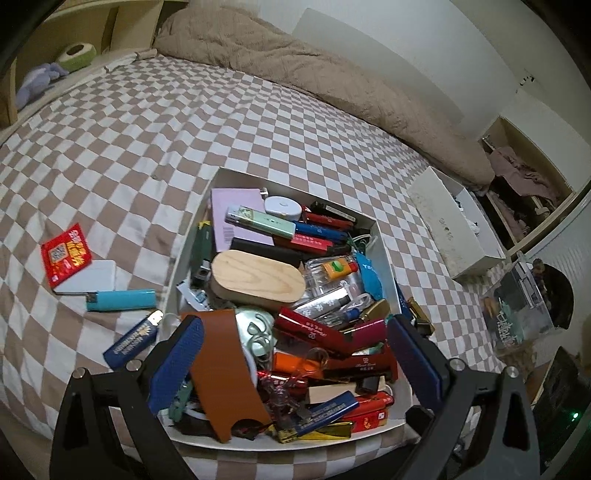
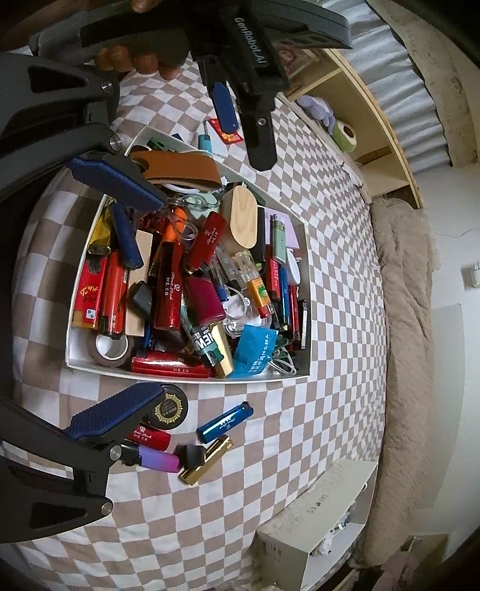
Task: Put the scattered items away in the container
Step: 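Withdraw both open grippers up from the white tray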
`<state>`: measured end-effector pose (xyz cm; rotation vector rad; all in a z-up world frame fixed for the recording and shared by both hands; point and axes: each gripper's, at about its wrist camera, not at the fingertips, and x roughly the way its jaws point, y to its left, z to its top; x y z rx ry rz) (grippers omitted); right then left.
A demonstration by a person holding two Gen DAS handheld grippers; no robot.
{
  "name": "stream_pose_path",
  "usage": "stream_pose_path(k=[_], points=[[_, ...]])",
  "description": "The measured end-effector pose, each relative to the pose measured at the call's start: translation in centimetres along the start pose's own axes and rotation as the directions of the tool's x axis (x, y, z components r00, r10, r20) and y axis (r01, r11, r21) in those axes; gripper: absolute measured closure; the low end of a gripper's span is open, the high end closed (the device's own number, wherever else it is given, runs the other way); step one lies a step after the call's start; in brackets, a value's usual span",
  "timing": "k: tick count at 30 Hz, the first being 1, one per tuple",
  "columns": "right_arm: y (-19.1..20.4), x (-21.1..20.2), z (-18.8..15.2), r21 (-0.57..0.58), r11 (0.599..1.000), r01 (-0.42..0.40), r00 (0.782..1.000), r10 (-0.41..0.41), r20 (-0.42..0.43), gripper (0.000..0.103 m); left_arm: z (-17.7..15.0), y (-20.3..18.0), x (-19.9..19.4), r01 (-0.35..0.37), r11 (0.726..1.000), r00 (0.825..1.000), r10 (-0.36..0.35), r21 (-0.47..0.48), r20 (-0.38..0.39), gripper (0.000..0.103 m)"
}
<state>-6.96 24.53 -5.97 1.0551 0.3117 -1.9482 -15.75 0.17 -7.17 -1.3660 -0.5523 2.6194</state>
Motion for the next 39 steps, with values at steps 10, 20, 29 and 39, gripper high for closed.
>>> stream_pose_path(k=[10,20,29,39], points=[[0.1,-1.0,0.0,0.016,1.000,0.024,1.000,-0.025,0.018,0.009,-0.8,0.5,-2.0,-0.052,0.995,0.998,0.049,0.083,0.037,0.000],[0.0,-2.2,0.2,0.021,0.999,0.050,0.998,-0.051,0.042,0.009,-1.9,0.0,-3.5,-0.089,0.977,0.995,0.080,0.195,0.052,0.000],[0.2,-3.2,0.5,0.023,0.997,0.072,0.995,-0.074,0.071,0.004,-2.4,-0.1,-4.5,-0.129,0.961,0.990,0.110,0.244,0.091,0.000],[0.4,-3.9,0.6,0.024,0.996,0.084,0.991,-0.086,0.102,0.000,-2.2,0.3,-5.5,-0.137,0.961,0.986,0.110,0.241,0.123,0.000]])
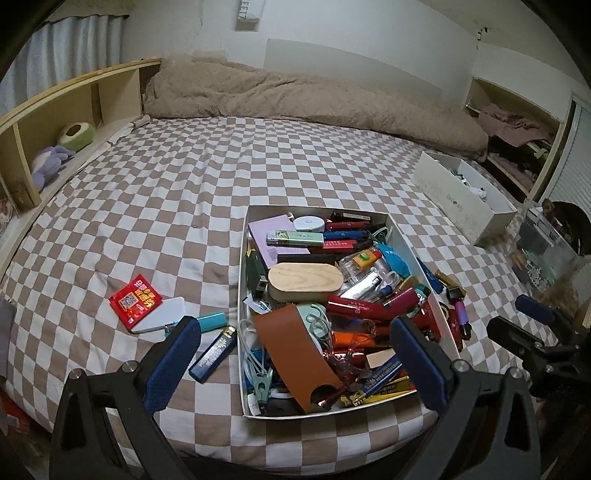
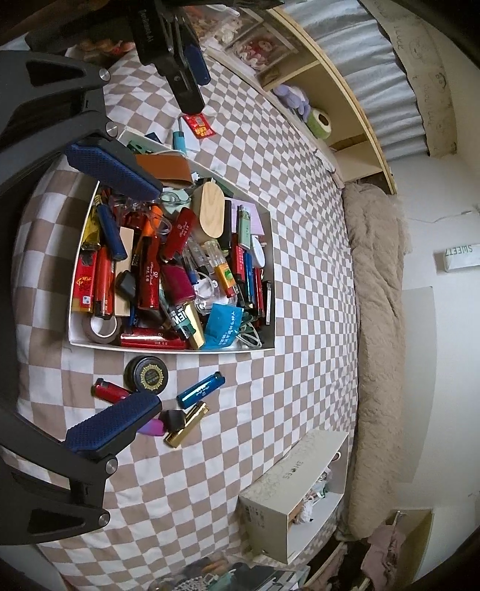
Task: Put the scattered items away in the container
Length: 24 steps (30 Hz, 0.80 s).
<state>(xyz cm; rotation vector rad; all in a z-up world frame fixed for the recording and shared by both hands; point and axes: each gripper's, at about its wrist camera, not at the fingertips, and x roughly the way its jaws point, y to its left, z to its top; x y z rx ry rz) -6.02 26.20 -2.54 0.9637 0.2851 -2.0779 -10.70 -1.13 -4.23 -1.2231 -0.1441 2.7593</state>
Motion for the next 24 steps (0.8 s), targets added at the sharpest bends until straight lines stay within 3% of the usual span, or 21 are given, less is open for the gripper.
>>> stream_pose_path(k=[10,24], points=[[-1.2,-0.3,0.3,0.002,1.000,0.020,1.000,-0.020,0.009,0.000,0.0,1.4,-0.2,-0.021,0.999,1.000,0.021,-0.024,0.011,0.000],[-8.2,-1.2,1.2,0.084,0.985,0.150,0.988,-0.152,0.011,0.000,1.4,7.3,-1.6,-0.103,0.989,0.992,0.110,-0.107,0.065,0.000]])
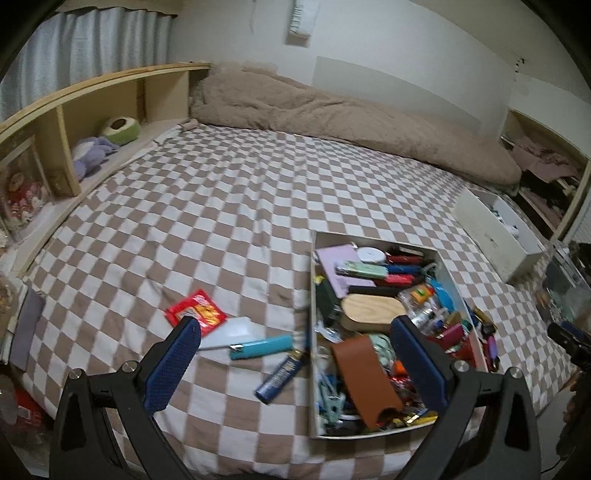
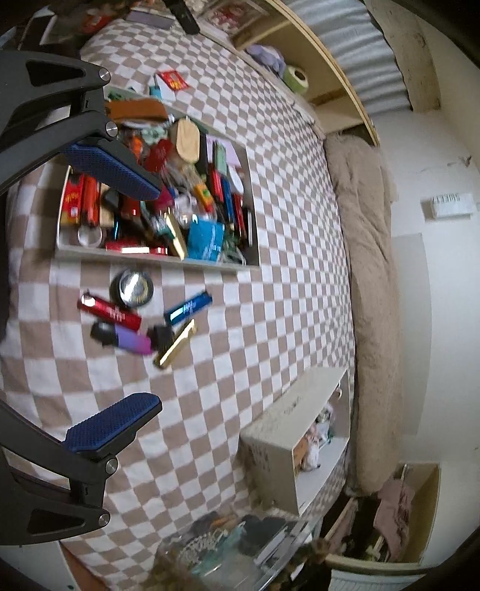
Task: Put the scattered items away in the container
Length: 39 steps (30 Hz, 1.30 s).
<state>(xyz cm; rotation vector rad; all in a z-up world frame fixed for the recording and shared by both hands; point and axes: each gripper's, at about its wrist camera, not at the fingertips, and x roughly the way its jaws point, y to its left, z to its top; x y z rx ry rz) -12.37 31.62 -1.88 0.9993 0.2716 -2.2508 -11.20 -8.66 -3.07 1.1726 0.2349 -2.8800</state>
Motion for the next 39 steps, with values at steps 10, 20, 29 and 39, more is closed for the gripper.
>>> stream_pose_path(k=[10,20,29,39], points=[[-3.9,3.4,-1.4,-0.009,0.999,0.042,0.991,-0.042,-0.128,0.000,-1.2,3.4,1.4,-0.060,0.998,0.996,0.060,0.002,-0.060,0.000],[-7.7,8.0,-3.8,-0.025,0.991,0.133,0.949,-0.135,-0.283,0.000,-4.6,6.1,4.9,-0.121,0.992,0.971,0.125,0.034,-0.204,0.000],[-11.6,11.5,-6.0,0.034,0.980,0.194,0.905,-0.166,-0.391,0.000,-6.8,10.3,7.4,-0.217,0.975,0.935,0.219,0.039,-0.279,0.000],[-11.9,11.8,-7.5,-0.036,0.989,0.143,0.943,-0.147,-0.300,0.000,-9.1,13.1,9.7,-0.236,0.972,0.920,0.229,0.017,-0.318,0.000]])
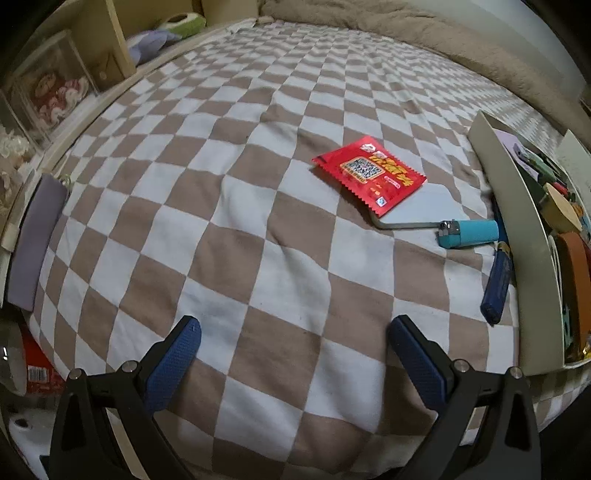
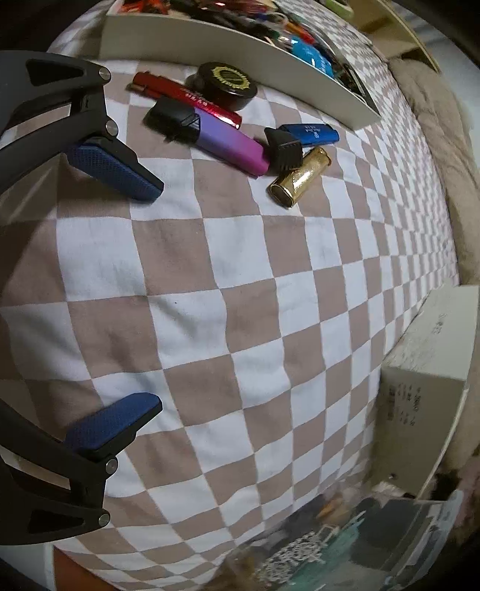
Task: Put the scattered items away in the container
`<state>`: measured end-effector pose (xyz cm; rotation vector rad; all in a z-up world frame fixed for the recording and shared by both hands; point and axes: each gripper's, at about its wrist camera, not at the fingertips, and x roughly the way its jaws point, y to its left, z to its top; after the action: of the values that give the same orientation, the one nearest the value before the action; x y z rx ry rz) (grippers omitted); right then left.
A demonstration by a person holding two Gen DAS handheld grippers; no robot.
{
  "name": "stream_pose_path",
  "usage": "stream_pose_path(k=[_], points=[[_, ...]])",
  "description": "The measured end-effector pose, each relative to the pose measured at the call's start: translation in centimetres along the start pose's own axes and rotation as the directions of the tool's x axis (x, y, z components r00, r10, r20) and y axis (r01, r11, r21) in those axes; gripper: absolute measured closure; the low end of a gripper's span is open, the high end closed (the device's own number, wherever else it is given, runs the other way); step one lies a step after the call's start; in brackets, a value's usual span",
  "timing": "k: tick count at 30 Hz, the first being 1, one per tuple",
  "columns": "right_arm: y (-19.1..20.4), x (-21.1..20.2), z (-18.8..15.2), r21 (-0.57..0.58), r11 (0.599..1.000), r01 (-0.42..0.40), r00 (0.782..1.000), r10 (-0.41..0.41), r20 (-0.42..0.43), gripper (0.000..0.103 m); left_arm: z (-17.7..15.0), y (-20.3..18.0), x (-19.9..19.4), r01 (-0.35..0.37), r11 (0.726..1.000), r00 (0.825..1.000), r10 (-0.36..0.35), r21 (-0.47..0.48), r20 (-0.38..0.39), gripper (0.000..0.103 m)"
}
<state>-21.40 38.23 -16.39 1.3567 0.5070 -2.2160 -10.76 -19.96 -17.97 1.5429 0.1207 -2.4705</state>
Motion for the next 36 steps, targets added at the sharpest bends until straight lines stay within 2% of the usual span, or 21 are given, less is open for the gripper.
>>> stream_pose_path(k=[2,4,9,12,16,19,22,27,31,34,36], points=[[-0.1,-0.1,0.2,-0.033,0.999,-0.018,1.000,0.018,-0.004,0.000,-0.2,-0.2,0.2,-0.011,1.000,1.000,0.010,0.018,0.011,0.000],[-0.4,-0.3,0.5,-0.018,0.999,-0.031,0.999,0.031,-0.027,0.000,-0.4,-0.4,0.4,-0.028,0.998,0.999,0.026,0.054,0.035,0.000],[1.7,-2.3,1.3,-0.062,0.994,-0.094,0.995,0.096,0.022,0.000,-0.2,-0.4,0.5,-0.028,0.998,0.999,0.026,0.053,0.027,0.000],[3.7,-2.6,1.6,-0.116,0.986,-0.121,0.992,0.123,0.008,0.000,-0.2,-1.2,0.0,0.039,0.994,0.999,-0.042,0.100,0.033,0.000],[5.9,-1.6,1.9,-0.195,0.975,-0.108,0.994,0.102,-0.040,0.000,-0.4,-3.0,-1.2,0.121,0.974,0.992,-0.127,0.193,0.019,0.000],[6.0,-0.9,1.8,-0.158,0.980,-0.121,0.992,0.112,-0.065,0.000,0.0,-4.2,-2.3,0.175,0.958,0.983,-0.183,0.228,0.018,0.000],[5.6,-0.7,1.7,-0.135,0.983,-0.126,0.990,0.117,-0.072,0.000,0.5,-5.8,-3.1,0.183,0.938,0.980,-0.198,0.295,0.021,0.000],[5.8,-0.8,1.2,-0.152,0.985,-0.084,0.995,0.074,-0.068,0.000,1.6,-9.3,-2.6,0.183,0.898,0.980,-0.200,0.401,0.000,0.000],[7.6,-0.8,0.9,-0.253,0.967,0.023,0.998,-0.039,-0.059,0.000,1.7,-11.6,-1.1,0.156,0.861,0.987,-0.159,0.484,-0.036,0.000],[8.0,-1.2,0.6,-0.283,0.957,0.057,0.997,-0.069,-0.035,0.000,1.7,-12.2,0.3,0.147,0.857,0.989,-0.128,0.494,-0.073,0.000],[7.4,-1.2,0.6,-0.260,0.965,0.033,0.998,-0.046,-0.044,0.000,2.0,-11.6,0.7,0.175,0.869,0.984,-0.150,0.462,-0.092,0.000]])
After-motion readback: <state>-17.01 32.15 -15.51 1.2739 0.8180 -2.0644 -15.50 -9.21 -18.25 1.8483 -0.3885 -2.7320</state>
